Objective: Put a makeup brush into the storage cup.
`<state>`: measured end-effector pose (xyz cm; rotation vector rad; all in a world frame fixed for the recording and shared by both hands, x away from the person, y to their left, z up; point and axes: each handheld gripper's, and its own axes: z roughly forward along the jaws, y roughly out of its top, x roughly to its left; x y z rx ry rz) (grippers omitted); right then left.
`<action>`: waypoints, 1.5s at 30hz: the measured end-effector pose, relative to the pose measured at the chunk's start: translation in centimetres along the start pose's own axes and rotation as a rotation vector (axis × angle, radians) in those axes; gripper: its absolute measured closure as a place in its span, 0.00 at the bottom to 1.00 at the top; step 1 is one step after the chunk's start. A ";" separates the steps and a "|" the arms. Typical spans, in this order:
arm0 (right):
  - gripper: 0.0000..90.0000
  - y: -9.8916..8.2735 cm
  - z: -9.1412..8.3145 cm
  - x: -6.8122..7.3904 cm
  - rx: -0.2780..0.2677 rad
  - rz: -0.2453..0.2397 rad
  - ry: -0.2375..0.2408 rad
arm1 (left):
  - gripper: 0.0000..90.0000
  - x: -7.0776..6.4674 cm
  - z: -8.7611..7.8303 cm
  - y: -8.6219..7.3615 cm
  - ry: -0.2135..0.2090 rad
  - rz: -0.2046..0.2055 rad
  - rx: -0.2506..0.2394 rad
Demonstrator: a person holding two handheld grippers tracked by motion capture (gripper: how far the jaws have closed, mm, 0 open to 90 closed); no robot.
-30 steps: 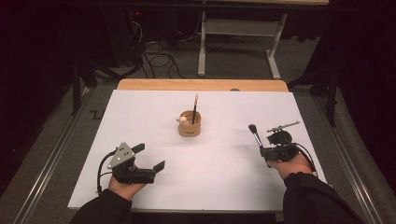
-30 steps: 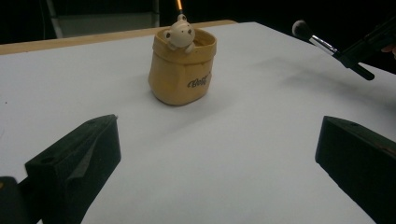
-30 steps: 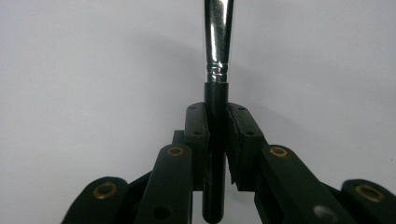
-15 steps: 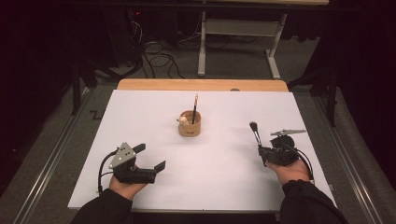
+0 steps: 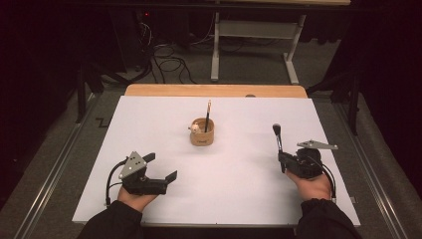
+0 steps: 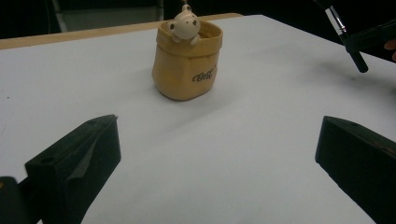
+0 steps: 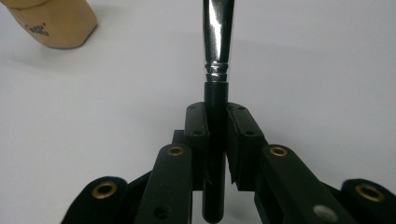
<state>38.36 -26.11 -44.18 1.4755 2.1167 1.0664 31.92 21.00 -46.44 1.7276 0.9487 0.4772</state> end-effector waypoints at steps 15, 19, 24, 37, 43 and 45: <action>0.90 -2.4 -0.2 -1.4 -0.148 0.095 0.057 | 0.01 -0.2 0.1 -0.2 0.031 0.006 0.019; 0.90 -2.5 -0.4 -1.3 -0.167 0.082 0.058 | 0.01 -0.2 0.1 -0.2 0.035 0.004 0.022; 0.90 -2.7 -0.7 -1.3 -0.220 0.065 0.069 | 0.01 -0.2 0.1 -0.2 0.045 0.001 0.022; 0.90 -3.2 -1.4 -1.9 -0.349 0.044 0.042 | 0.02 -0.1 0.1 -0.3 0.045 -0.008 0.026; 0.90 -3.3 -1.8 -1.5 -0.411 0.001 0.035 | 0.04 -0.1 0.1 -0.4 0.039 -0.010 0.022; 0.90 -3.3 -1.9 -1.4 -0.429 -0.018 0.046 | 0.05 0.0 0.1 -0.4 0.037 -0.010 0.020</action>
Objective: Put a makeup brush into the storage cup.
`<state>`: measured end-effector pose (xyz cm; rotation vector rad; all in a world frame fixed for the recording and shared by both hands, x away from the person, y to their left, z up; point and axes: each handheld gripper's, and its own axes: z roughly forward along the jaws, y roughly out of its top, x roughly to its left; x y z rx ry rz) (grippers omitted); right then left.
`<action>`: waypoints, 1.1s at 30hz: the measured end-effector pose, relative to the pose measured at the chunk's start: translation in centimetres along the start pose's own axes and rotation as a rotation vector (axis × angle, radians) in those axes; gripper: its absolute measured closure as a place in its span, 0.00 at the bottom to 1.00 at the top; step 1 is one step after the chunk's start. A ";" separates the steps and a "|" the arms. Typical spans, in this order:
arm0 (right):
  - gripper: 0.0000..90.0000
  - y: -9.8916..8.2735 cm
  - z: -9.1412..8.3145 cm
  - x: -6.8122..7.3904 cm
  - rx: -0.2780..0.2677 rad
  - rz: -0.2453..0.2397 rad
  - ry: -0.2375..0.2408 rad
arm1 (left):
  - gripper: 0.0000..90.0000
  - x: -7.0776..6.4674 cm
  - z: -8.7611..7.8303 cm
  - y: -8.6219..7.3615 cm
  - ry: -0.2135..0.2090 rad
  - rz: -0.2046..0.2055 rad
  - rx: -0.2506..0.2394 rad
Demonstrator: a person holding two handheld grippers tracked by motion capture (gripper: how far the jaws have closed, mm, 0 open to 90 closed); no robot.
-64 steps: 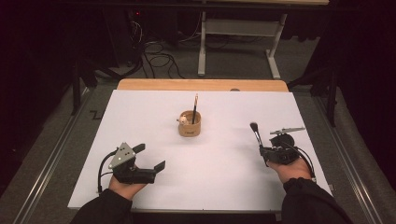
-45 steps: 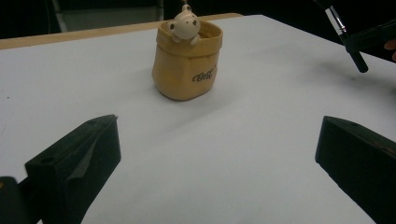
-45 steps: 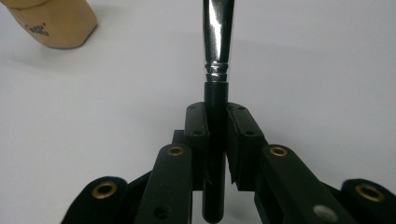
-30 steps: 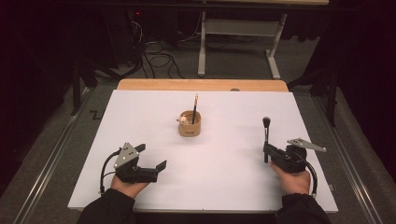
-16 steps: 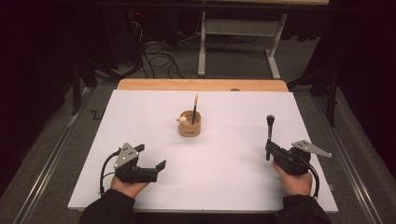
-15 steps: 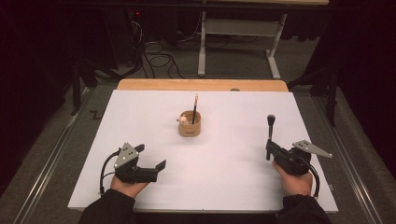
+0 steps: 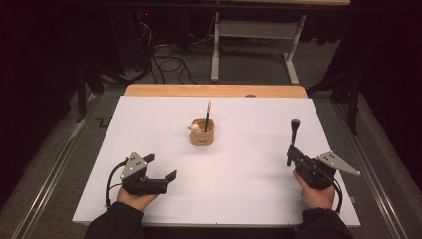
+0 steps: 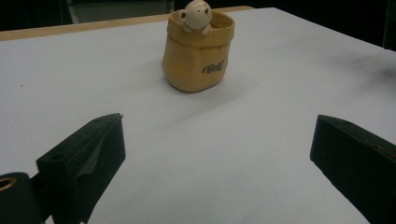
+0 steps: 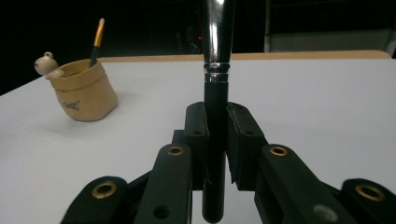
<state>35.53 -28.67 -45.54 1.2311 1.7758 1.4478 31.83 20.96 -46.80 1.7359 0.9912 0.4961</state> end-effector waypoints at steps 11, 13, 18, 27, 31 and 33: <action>0.90 0.1 -0.4 0.6 -0.069 -0.041 0.012 | 0.08 0.0 0.0 0.0 -0.006 0.001 -0.010; 0.90 0.1 -0.3 0.5 -0.069 -0.041 0.015 | 0.08 -0.1 0.0 0.0 0.000 0.003 -0.018; 0.90 0.1 -0.2 0.6 -0.062 -0.040 0.039 | 0.08 -0.2 0.0 0.0 -0.003 0.001 -0.016; 0.90 0.1 -0.2 0.8 -0.056 -0.045 0.060 | 0.07 -0.8 0.6 1.5 -0.030 -0.003 -0.038; 0.90 0.1 -0.2 0.9 -0.056 -0.048 0.065 | 0.07 -1.5 1.2 2.5 -0.043 0.010 -0.052; 0.90 0.1 -0.2 1.0 -0.057 -0.051 0.068 | 0.07 -1.8 1.6 3.0 -0.048 0.017 -0.057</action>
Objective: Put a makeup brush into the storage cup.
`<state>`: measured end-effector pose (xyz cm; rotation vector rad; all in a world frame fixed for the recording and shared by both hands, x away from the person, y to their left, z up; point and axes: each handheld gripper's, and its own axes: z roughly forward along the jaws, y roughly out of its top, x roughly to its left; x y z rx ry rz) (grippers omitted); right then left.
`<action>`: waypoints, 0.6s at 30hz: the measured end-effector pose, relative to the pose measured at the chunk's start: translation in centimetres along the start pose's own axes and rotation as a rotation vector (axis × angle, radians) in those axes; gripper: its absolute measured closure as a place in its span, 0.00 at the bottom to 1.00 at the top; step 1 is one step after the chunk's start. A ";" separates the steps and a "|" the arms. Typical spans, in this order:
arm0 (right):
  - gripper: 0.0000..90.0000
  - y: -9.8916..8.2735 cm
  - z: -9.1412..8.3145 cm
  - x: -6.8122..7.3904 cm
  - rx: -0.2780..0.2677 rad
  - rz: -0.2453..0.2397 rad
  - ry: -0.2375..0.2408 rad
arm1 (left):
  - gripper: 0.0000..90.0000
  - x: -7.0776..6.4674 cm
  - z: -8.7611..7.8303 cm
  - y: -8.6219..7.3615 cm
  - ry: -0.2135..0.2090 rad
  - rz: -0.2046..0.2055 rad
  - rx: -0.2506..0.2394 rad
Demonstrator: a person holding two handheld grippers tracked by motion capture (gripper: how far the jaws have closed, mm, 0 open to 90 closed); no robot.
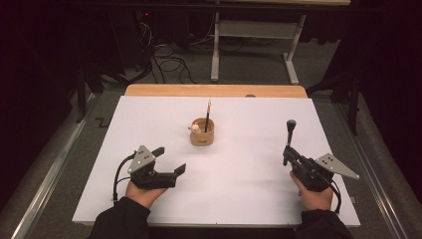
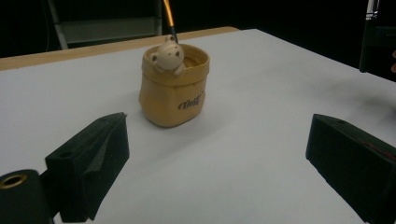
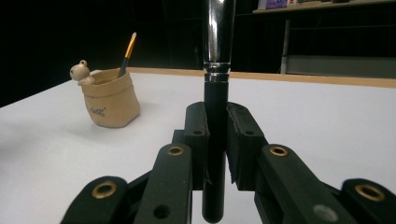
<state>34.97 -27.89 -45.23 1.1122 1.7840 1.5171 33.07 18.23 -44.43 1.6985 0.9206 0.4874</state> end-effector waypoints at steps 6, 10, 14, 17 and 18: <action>0.90 0.0 0.0 0.2 -0.001 -0.004 0.004 | 0.07 -0.8 1.2 1.5 -0.011 0.018 -0.016; 0.90 0.0 0.0 0.3 -0.002 -0.009 0.007 | 0.06 -1.5 1.9 2.5 -0.022 0.036 -0.021; 0.90 0.1 0.0 0.5 -0.001 -0.010 0.012 | 0.06 -2.2 2.8 3.2 -0.044 0.041 -0.022; 0.90 0.1 0.1 0.6 -0.003 -0.016 0.016 | 0.06 -2.9 3.6 3.4 -0.058 0.045 -0.023; 0.90 0.1 0.1 0.6 -0.003 -0.018 0.019 | 0.06 -3.2 3.8 3.5 -0.065 0.044 -0.024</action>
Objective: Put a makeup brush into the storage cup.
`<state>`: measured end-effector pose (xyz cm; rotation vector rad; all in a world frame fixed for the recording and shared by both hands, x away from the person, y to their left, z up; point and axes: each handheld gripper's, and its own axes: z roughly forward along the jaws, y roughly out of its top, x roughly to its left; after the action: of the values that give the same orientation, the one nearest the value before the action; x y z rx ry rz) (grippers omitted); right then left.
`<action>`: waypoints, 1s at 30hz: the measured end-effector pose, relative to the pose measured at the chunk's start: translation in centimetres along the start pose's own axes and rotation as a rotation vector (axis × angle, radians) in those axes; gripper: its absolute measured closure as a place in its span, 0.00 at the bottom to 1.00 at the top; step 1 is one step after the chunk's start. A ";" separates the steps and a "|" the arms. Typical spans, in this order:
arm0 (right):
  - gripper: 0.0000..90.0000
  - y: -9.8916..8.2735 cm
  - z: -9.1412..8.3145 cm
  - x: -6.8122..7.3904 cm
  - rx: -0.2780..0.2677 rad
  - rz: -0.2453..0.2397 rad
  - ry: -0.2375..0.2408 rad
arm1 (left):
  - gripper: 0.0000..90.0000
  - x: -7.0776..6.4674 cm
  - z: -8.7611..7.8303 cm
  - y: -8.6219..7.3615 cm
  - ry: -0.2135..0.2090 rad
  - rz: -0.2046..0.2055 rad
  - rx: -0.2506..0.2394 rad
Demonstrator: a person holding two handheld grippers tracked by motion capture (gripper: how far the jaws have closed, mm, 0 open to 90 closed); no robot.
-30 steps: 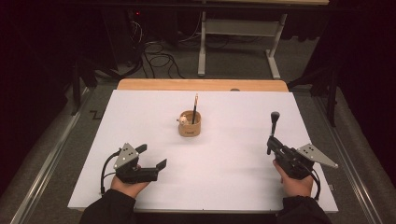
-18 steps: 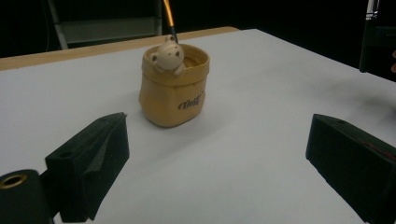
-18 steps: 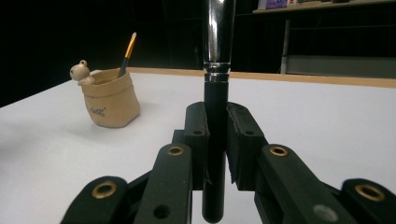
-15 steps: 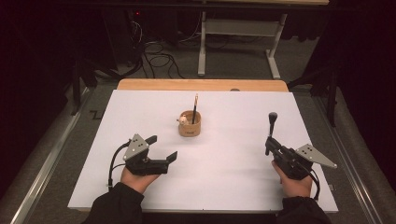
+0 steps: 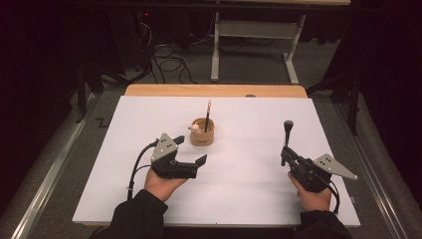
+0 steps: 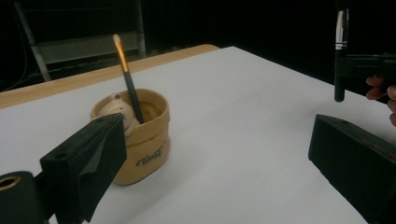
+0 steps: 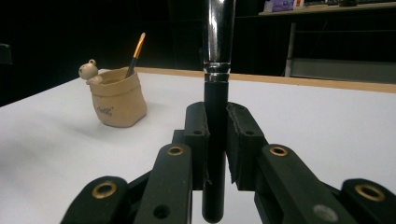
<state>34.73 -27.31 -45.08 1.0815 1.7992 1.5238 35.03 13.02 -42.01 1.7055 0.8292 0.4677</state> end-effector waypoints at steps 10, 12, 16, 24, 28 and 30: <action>0.90 0.2 0.4 1.4 0.003 -0.034 0.040 | 0.06 -1.7 1.5 -0.2 -0.064 0.011 0.002; 0.90 0.2 0.6 1.9 0.003 -0.047 0.049 | 0.06 -1.9 1.5 -0.4 -0.070 0.014 0.001; 0.90 0.2 1.1 2.9 0.004 -0.062 0.069 | 0.06 -2.1 1.5 -0.7 -0.085 0.011 0.001; 0.90 0.0 2.2 5.3 0.011 -0.097 0.126 | 0.09 -2.6 1.3 -0.7 -0.126 -0.001 -0.002; 0.90 -0.2 2.7 6.6 0.018 -0.102 0.161 | 0.12 -2.8 1.2 -0.7 -0.148 -0.008 -0.007; 0.90 -0.3 2.9 7.2 0.021 -0.110 0.178 | 0.13 -2.9 1.2 -0.6 -0.158 -0.013 -0.011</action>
<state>33.19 -19.74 -45.28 0.8639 1.9627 1.5800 33.73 10.20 -42.66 1.7025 0.7215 0.3233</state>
